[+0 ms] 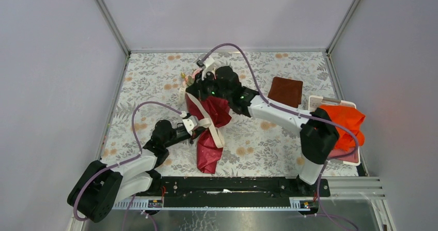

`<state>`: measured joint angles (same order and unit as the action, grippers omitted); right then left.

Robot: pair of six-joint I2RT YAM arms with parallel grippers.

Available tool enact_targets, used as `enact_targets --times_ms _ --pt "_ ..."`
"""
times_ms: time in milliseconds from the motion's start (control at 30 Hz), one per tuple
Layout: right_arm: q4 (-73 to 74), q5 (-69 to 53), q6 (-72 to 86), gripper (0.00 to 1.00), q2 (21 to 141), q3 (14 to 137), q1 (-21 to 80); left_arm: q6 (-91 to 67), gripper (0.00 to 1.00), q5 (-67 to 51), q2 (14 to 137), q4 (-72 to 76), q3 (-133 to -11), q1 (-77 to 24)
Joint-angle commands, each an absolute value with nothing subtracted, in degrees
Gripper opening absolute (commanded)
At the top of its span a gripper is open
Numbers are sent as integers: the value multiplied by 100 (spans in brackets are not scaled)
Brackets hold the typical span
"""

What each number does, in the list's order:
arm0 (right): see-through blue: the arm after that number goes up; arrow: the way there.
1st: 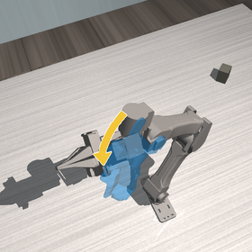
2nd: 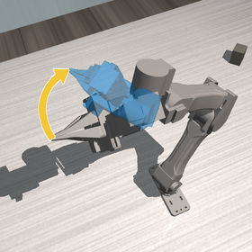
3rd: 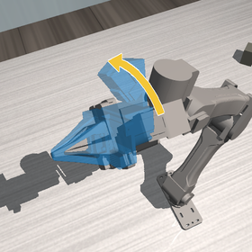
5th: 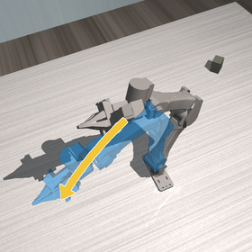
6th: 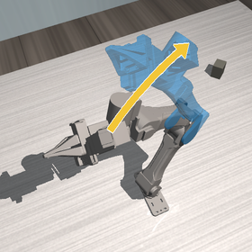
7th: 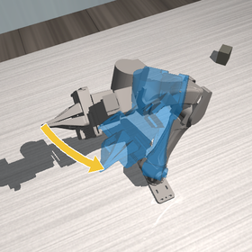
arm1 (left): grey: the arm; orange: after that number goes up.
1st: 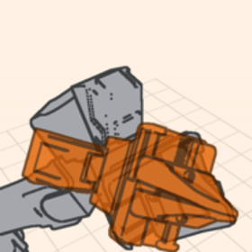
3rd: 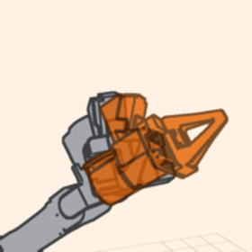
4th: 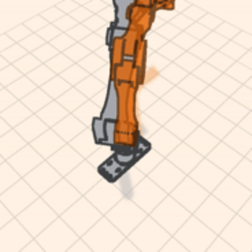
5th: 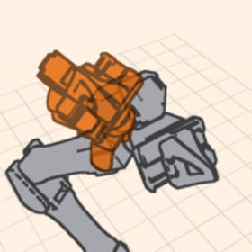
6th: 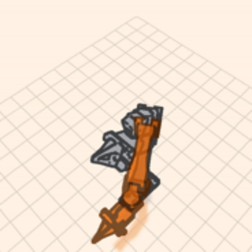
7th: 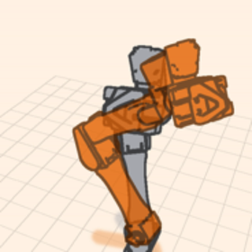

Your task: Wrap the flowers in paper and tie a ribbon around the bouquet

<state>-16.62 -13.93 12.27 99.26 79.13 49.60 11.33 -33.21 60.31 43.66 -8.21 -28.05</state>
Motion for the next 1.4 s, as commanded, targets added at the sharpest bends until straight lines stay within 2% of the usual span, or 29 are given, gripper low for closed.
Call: enact_targets --times_ms 0,100,133,233,333,400,433,600,733,1033,1133,1267,1300,1367 --pt "-2069 -696 1731 0 10286 8708 5009 1199 0 -3370 5942 4684 -787 -2848" --pt "-1621 -1110 1769 1 10715 9189 5012 1057 0 -3217 5950 4677 -789 -2858" --pt "-1376 -1402 1762 7 10862 9392 5024 995 0 -3137 5950 4670 -798 -2857" --pt "-242 -1924 1553 52 11077 9981 5044 860 0 -2996 5958 4653 -801 -2856" --pt "405 -1832 1213 75 10662 9781 4986 720 0 -2843 5967 4655 -785 -2856" --pt "344 -1664 1186 84 10113 9197 4937 624 0 -2716 5968 4651 -776 -2852" --pt "317 -1489 1184 85 9815 8870 4931 572 0 -2652 5961 4656 -768 -2856" --pt "90 -673 1955 82 8468 7104 4952 444 0 -2472 5972 4664 -751 -2856" --pt "-1242 -825 2915 80 7849 5765 5205 407 0 -2470 6018 4656 -748 -2855" --pt "-1940 -926 3399 80 8284 5617 5335 438 0 -2540 6085 4604 -799 -2856" --pt "-1898 -1012 3573 76 8497 5762 5335 455 0 -2548 6123 4601 -828 -2861" --pt "-2120 -1232 3911 58 8618 5607 5326 466 0 -2530 6160 4591 -863 -2856" --pt "-2104 -1256 3953 49 8629 5593 5326 465 0 -2538 6161 4584 -870 -2856" --pt "-2109 -1283 3976 24 8620 5554 5329 487 0 -2576 6161 4578 -870 -2856"
